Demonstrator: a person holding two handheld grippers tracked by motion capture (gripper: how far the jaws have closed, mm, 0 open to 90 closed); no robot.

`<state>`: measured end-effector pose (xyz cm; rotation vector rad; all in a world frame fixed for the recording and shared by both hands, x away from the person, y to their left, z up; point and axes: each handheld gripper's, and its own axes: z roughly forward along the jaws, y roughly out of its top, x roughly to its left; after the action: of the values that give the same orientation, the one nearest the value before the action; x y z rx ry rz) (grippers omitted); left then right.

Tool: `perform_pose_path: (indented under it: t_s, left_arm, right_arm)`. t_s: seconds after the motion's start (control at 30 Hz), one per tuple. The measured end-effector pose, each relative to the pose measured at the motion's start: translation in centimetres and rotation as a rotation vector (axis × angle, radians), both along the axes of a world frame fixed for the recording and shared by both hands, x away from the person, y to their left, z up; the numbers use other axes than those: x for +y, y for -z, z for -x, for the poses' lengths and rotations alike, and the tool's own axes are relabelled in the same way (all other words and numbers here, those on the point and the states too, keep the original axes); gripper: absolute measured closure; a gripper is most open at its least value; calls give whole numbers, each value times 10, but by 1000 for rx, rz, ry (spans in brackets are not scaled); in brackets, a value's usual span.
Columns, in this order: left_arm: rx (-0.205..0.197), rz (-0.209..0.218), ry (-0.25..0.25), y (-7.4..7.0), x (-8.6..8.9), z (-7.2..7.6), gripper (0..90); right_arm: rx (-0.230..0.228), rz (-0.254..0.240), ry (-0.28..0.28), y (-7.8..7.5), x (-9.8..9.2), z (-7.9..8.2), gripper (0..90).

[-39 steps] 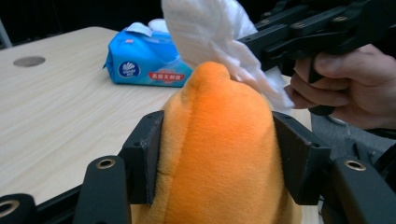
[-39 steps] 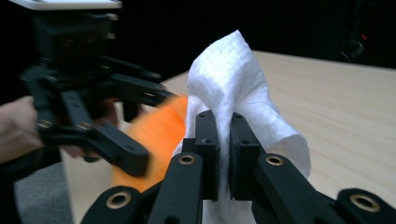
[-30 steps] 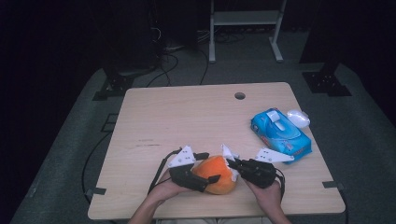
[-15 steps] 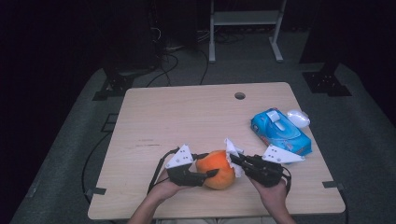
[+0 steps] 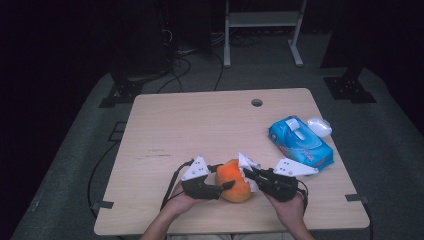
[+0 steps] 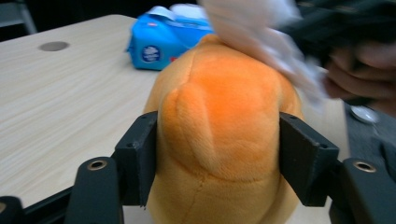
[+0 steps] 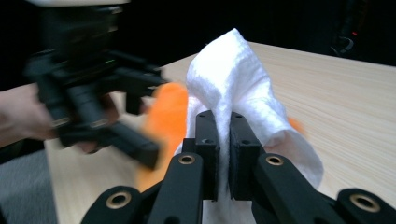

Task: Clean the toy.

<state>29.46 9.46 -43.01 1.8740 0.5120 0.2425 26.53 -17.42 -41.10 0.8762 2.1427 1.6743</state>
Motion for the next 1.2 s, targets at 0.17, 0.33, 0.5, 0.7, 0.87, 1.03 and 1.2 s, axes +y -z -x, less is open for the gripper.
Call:
perform_pose_path:
  t_s: [0.17,0.33,0.5,0.7,0.87,1.03,1.2]
  left_arm:
    - [30,34,13,1,2,-1,305]
    - [28,20,28,7,-7,1,230]
    - [3,3,12,0,-5,5,382]
    - [84,111,107,3,-1,1,242]
    - [64,37,38,14,-12,-1,121]
    - [-81,-34,-25,2,-13,9,340]
    - [-95,-52,-35,2,-13,9,372]
  right_arm:
    - [-7,32,-1,-1,1,-1,835]
    - [8,17,23,1,-4,-2,833]
    - [1,7,3,-2,-2,-2,832]
    - [12,46,41,4,-11,-8,827]
    - [40,8,35,6,-15,-10,827]
    - [31,1,17,0,-9,-5,827]
    - [6,7,-68,-7,7,5,827]
